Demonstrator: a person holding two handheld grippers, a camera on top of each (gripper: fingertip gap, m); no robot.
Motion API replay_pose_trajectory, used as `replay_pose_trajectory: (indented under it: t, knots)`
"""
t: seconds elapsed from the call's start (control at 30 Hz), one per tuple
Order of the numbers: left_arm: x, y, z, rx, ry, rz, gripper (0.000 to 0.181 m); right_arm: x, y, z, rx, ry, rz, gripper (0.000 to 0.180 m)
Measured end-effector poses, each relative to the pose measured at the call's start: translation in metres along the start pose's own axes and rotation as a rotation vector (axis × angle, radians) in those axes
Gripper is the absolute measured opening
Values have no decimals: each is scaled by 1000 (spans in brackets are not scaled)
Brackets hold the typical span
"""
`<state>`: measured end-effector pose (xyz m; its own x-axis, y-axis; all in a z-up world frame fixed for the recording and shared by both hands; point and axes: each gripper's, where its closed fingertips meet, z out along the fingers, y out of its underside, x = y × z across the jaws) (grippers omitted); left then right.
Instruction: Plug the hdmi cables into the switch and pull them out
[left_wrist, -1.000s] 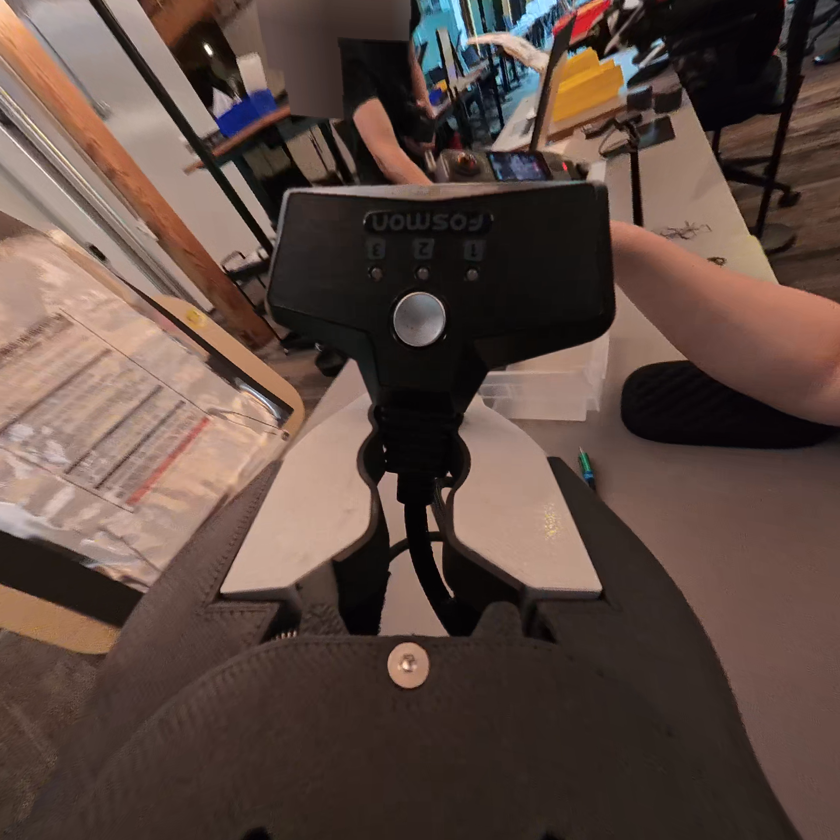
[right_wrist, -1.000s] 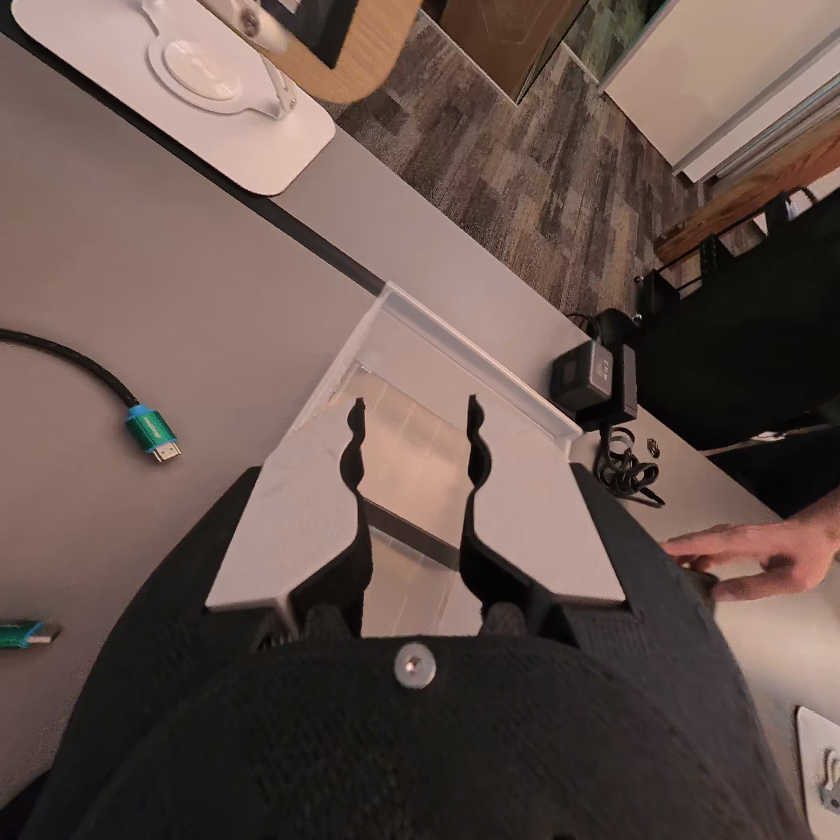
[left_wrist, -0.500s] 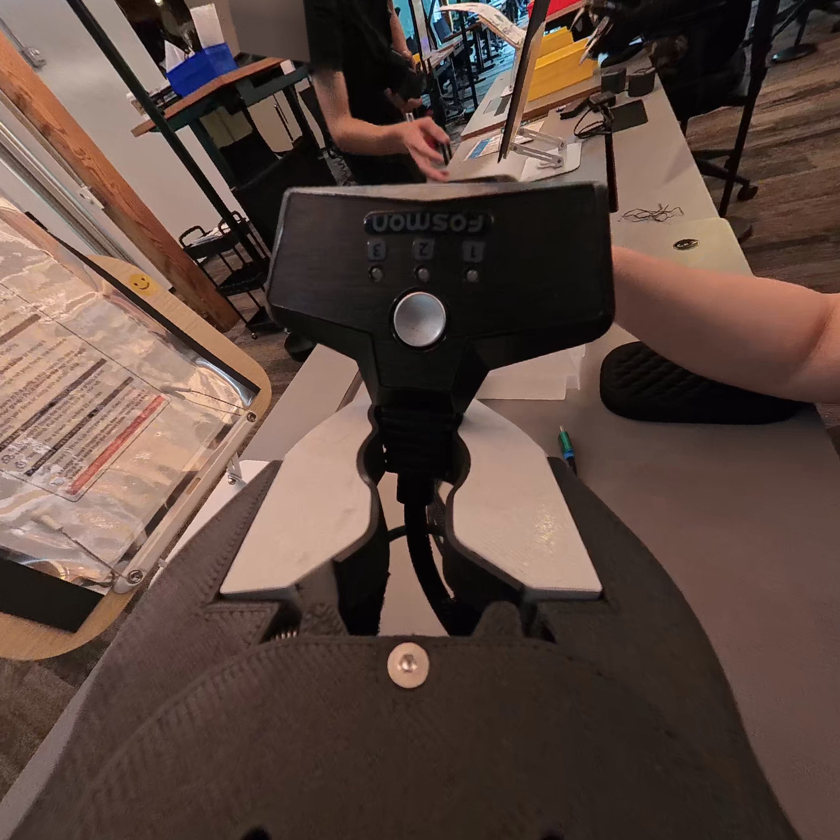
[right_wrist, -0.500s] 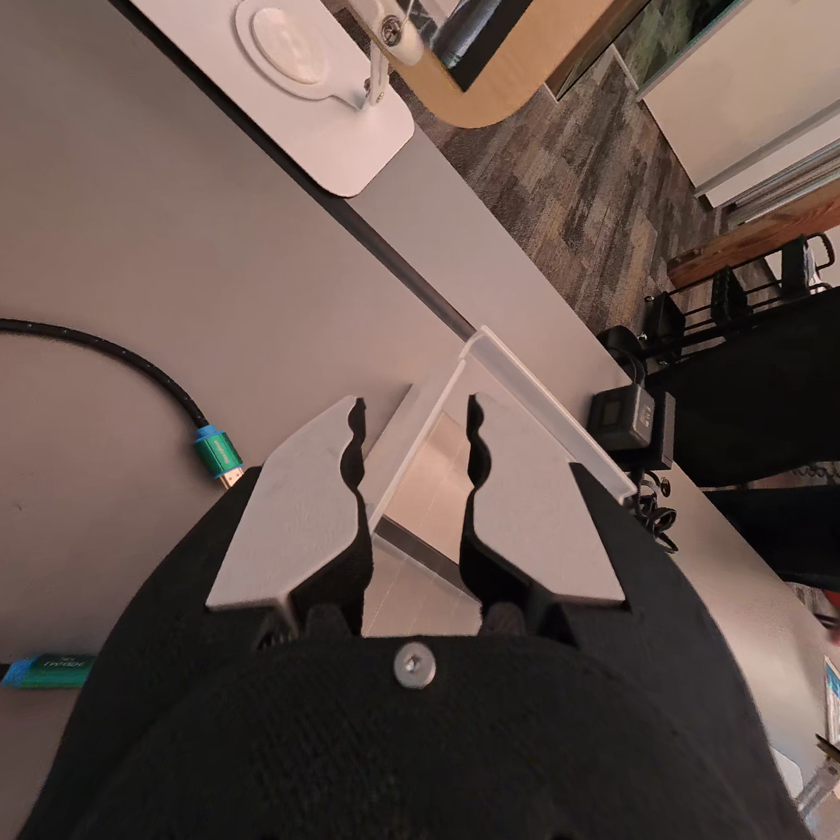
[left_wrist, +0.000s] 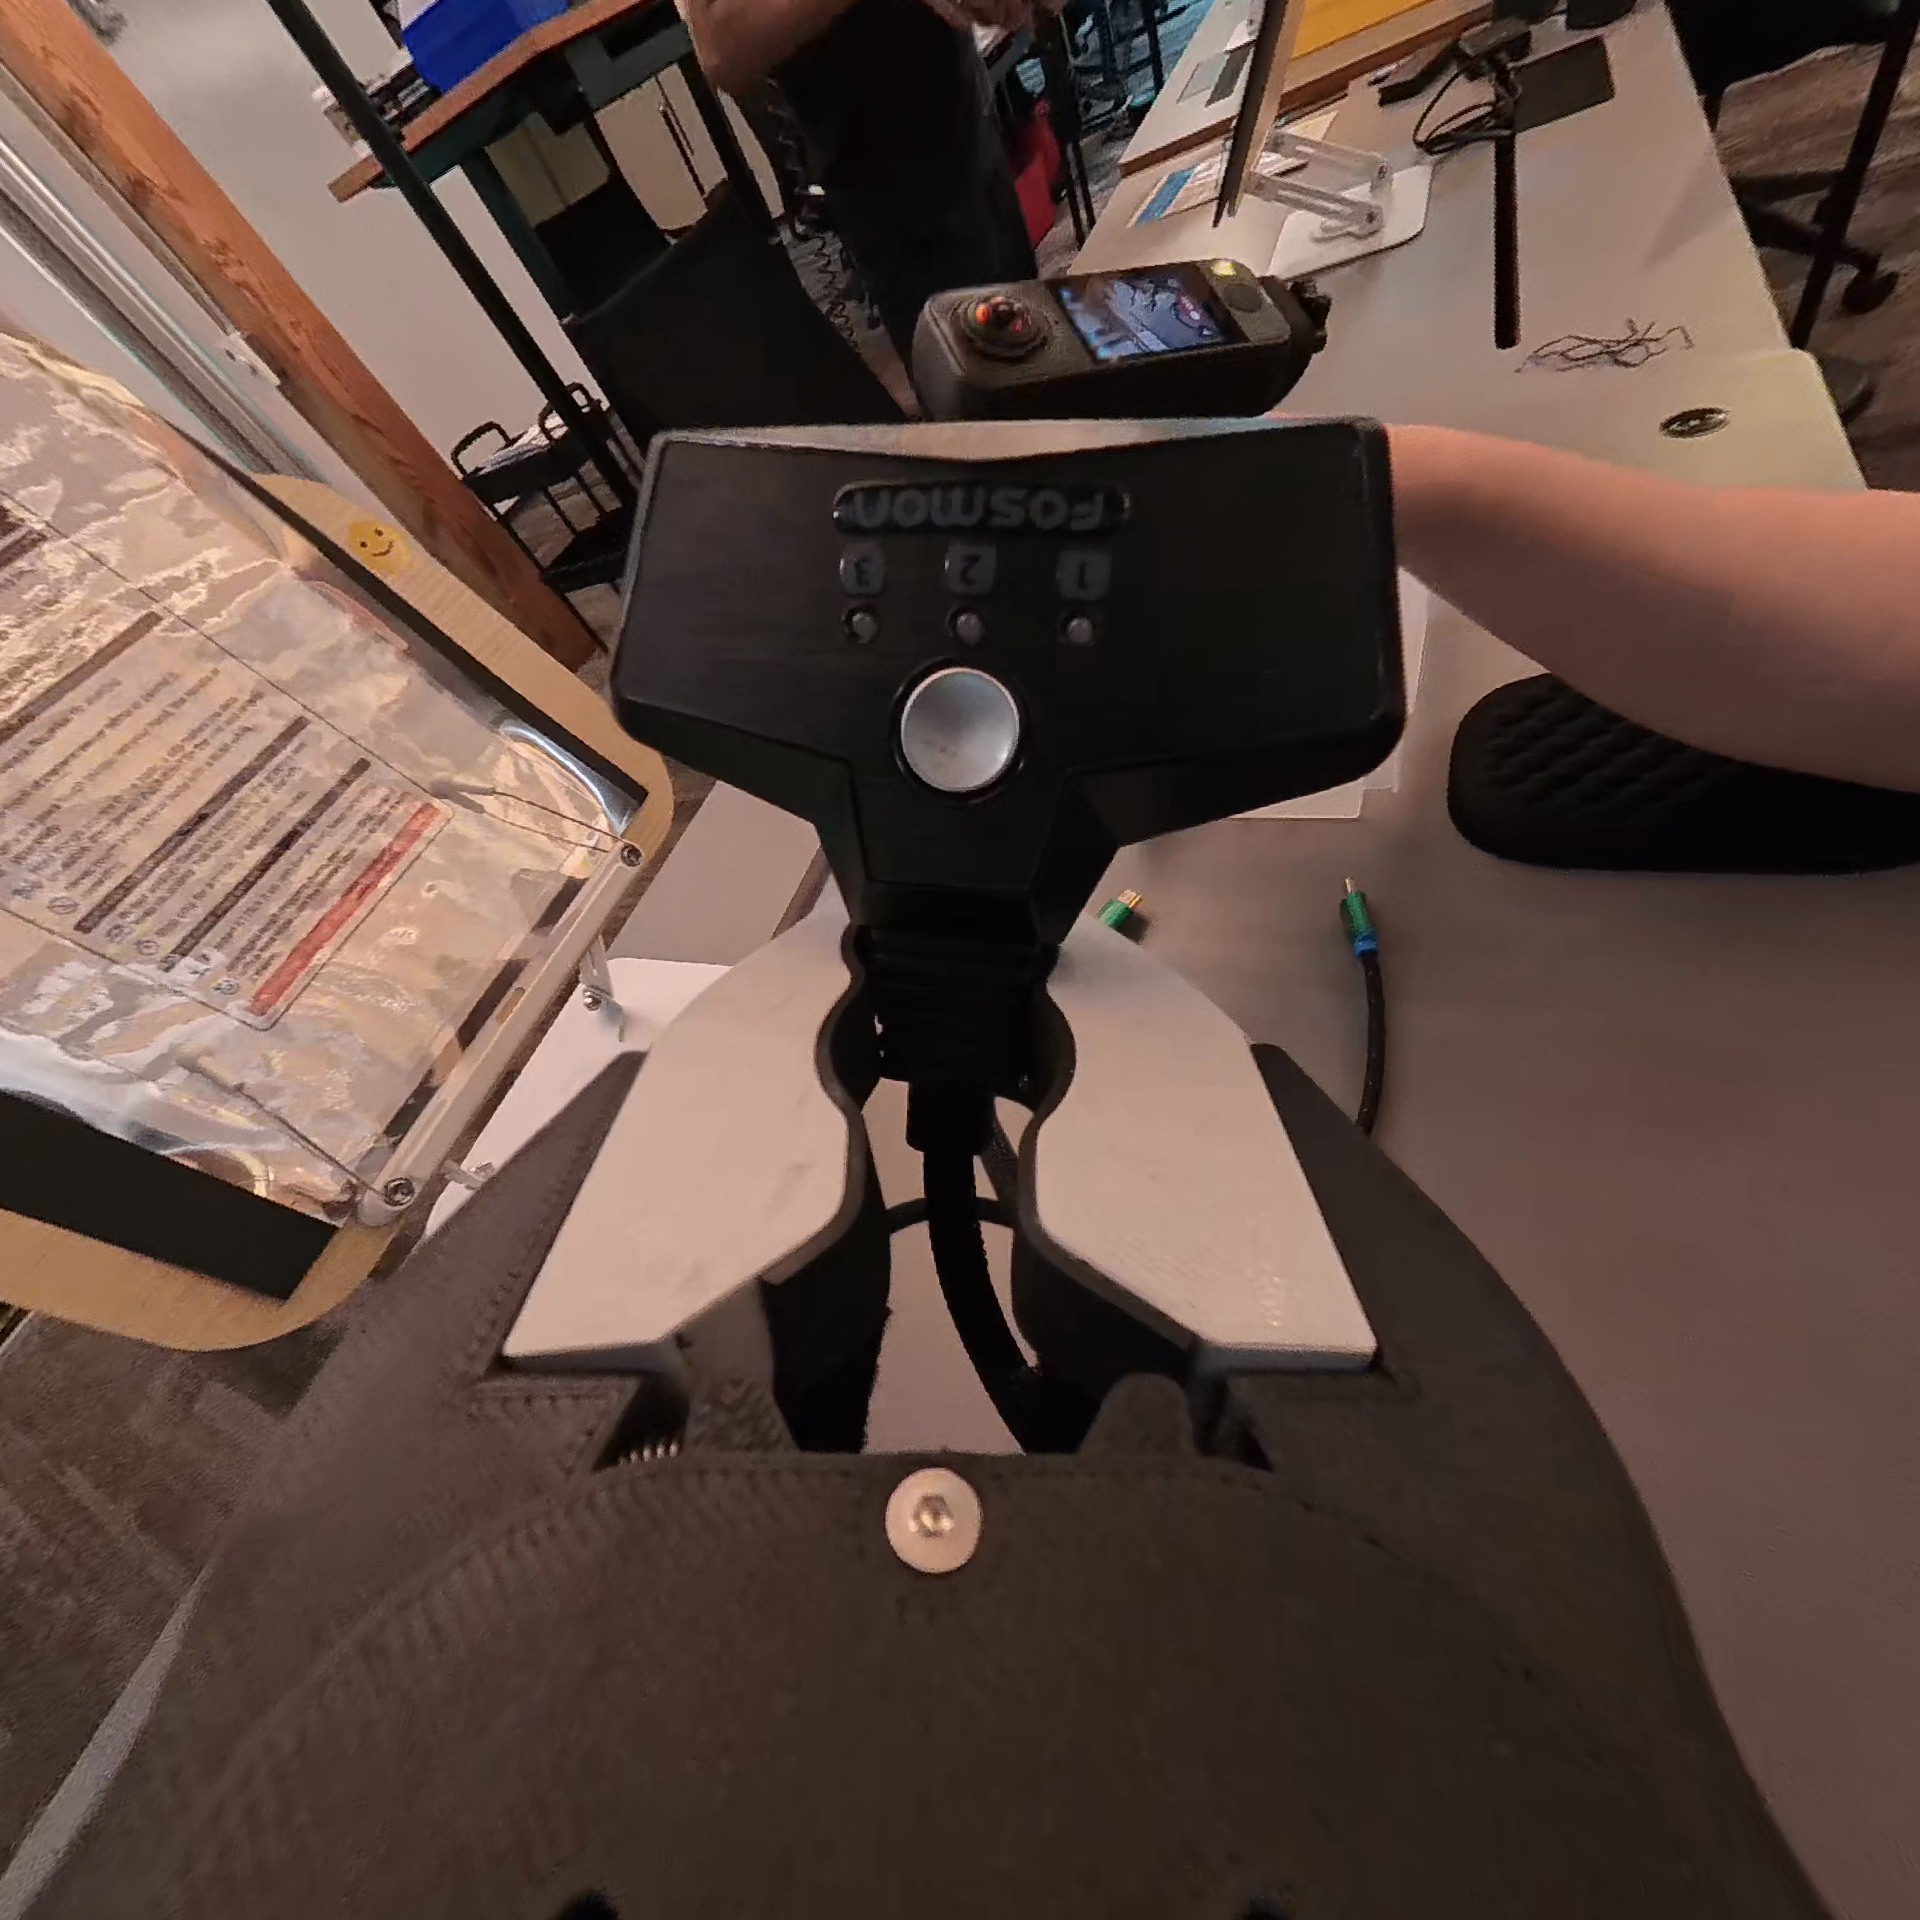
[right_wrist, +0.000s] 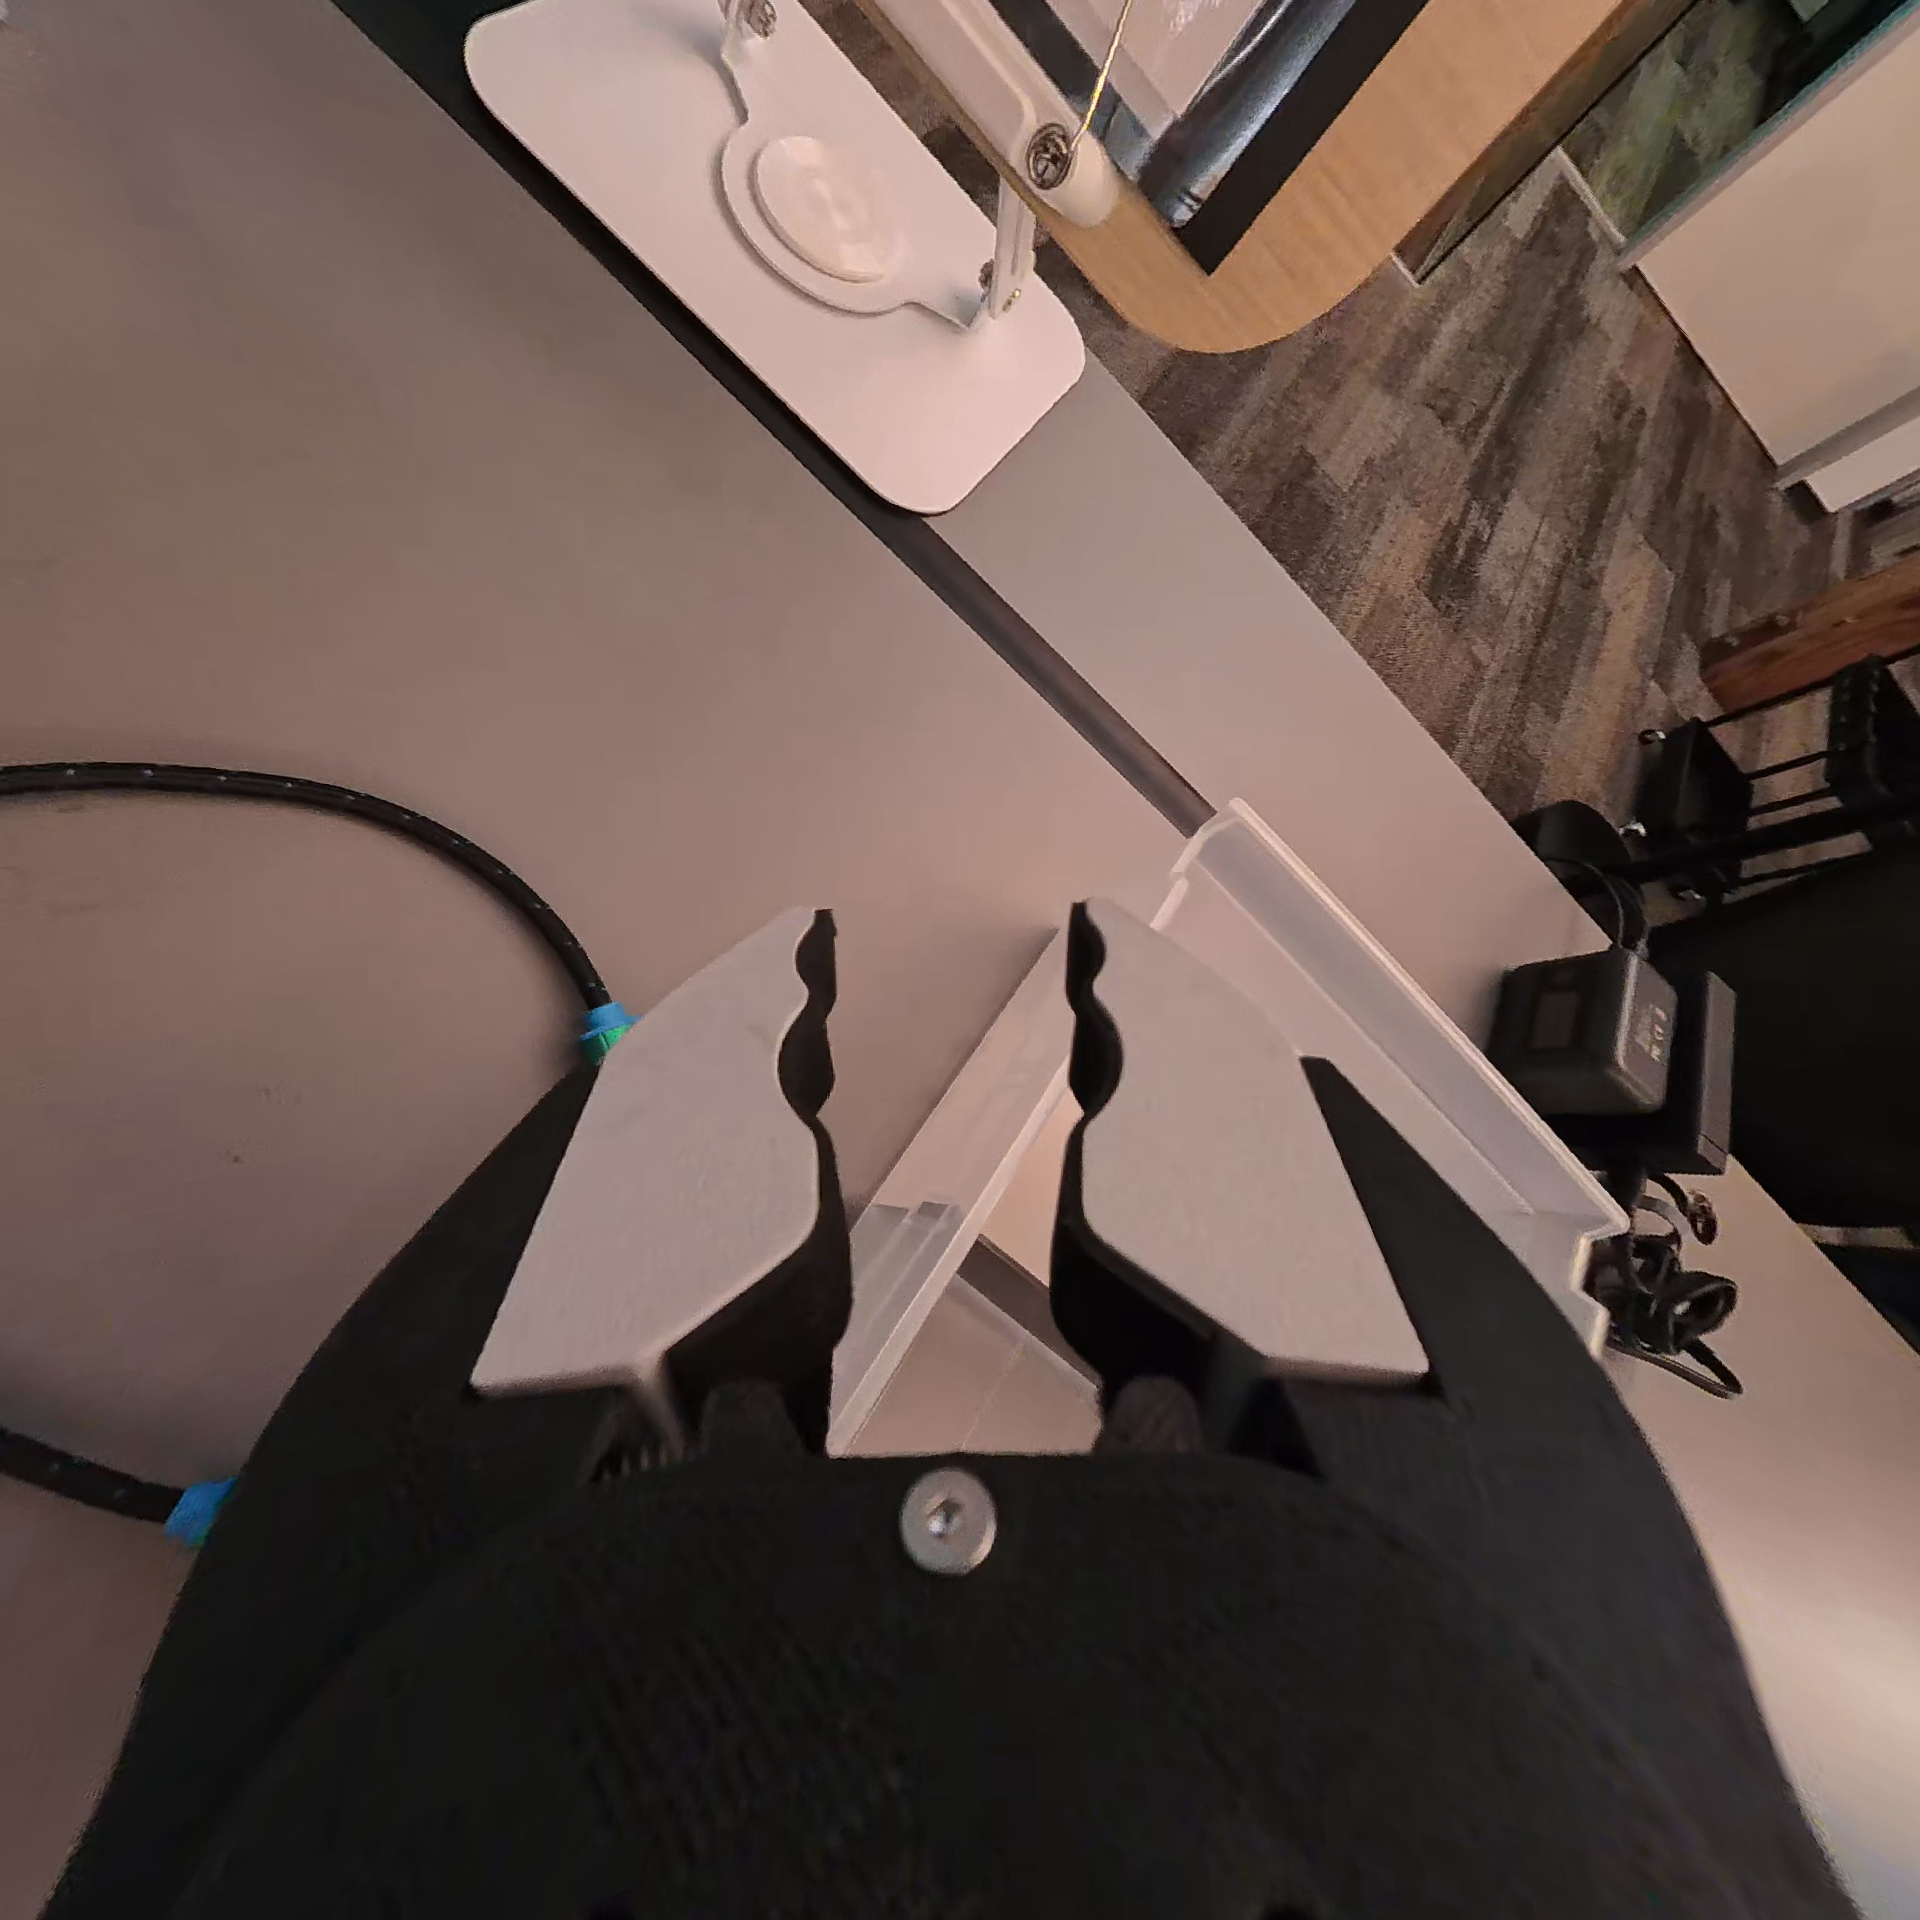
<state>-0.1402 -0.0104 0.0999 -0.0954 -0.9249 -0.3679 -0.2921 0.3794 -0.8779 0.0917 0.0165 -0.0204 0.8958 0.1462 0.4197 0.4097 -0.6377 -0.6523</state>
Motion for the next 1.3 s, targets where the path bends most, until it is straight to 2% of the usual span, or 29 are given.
replay_pose_trajectory:
  t: [0.4, 0.8, 1.07, 1.3]
  knots:
    - [2, 15, 16, -35, 41, -28, 24, -8, 4, 8, -22, -66, -17, 43]
    - [-3, 52, 34, -174, 32, -56, 24, -22, 2, 13, -36, -97, -32, 43]
    - [-2, 96, 53, -302, 32, -88, 23, -37, -3, 15, -32, -145, -13, 43]
    - [-7, 116, 53, -353, 29, -111, 23, -49, 0, 23, -63, -166, -22, 43]
